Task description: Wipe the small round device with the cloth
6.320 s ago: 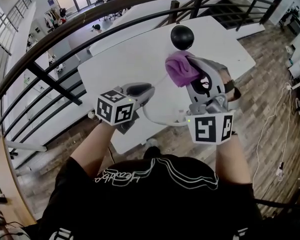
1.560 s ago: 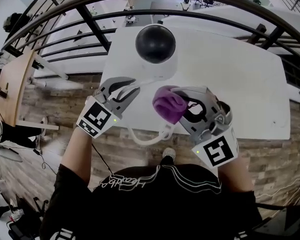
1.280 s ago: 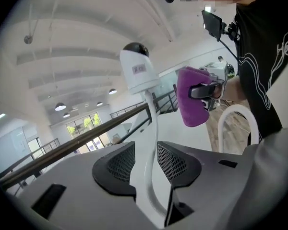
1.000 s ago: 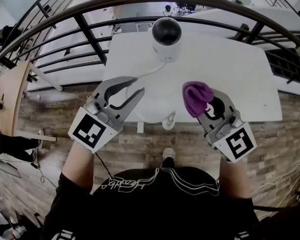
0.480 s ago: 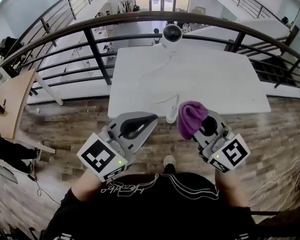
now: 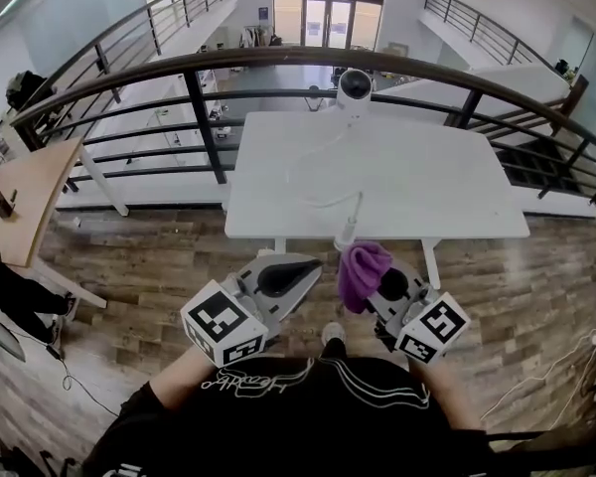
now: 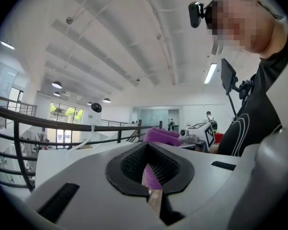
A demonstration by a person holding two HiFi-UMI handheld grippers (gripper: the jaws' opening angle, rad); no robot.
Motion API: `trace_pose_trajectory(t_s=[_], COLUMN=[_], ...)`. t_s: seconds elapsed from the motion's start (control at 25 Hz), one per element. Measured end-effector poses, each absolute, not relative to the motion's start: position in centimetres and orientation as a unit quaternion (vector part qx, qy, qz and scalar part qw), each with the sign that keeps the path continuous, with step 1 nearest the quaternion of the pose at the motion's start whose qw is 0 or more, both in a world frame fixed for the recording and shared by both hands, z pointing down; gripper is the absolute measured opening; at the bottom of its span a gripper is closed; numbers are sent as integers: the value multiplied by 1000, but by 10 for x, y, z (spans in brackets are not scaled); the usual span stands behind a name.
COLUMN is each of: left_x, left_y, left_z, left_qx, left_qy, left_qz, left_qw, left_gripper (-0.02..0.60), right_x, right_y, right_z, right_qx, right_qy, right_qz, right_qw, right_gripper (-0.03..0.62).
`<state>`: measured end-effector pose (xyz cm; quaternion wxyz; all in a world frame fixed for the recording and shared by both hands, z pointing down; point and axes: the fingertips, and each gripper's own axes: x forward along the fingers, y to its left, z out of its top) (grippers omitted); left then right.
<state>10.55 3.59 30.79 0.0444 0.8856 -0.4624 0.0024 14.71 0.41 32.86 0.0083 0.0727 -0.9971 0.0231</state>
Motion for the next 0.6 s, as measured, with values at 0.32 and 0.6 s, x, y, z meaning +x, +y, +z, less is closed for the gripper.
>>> trace_pose_trajectory(t_s=[0.32, 0.6], left_x=[95, 87], left_y=[41, 43], left_z=[317, 323], left_qx=[883, 878], left_qy=[-461, -470], left_qz=[-25, -30], left_qw=[87, 84], left_gripper=[9, 8], right_x=[147, 140], right_y=[5, 12], right_z=[338, 349], right_qx=[74, 60], right_qy=[-994, -995], right_qz=[78, 72], right_qw=[6, 17], right_gripper=[58, 58])
